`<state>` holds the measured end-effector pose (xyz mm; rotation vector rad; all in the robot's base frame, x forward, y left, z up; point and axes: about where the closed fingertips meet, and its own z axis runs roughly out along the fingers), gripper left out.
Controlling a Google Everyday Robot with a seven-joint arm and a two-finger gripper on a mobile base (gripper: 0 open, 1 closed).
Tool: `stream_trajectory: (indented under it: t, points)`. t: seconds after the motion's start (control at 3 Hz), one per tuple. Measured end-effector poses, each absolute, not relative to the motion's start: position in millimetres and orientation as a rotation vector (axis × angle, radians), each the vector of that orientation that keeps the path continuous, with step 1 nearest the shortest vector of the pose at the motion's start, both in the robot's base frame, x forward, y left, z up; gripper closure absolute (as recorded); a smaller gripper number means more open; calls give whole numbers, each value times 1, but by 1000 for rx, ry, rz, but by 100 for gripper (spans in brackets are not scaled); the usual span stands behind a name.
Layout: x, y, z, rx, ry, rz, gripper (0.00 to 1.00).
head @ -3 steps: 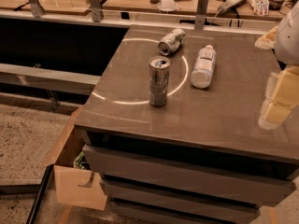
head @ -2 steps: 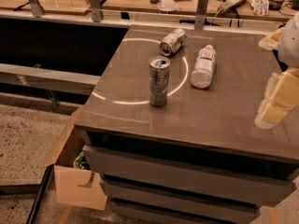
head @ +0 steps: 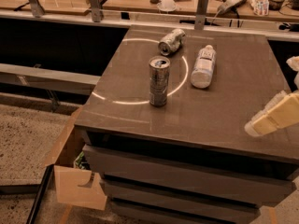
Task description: Move blue plastic bottle near 7up can
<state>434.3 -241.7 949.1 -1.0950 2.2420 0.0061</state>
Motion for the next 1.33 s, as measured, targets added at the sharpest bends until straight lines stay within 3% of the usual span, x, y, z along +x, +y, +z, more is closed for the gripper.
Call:
stream_trajectory:
  t: [0.67, 1.33]
  points:
    - [462, -249, 909, -746, 2250, -115, 0]
    - [481, -248, 915, -634, 2210, -131, 0]
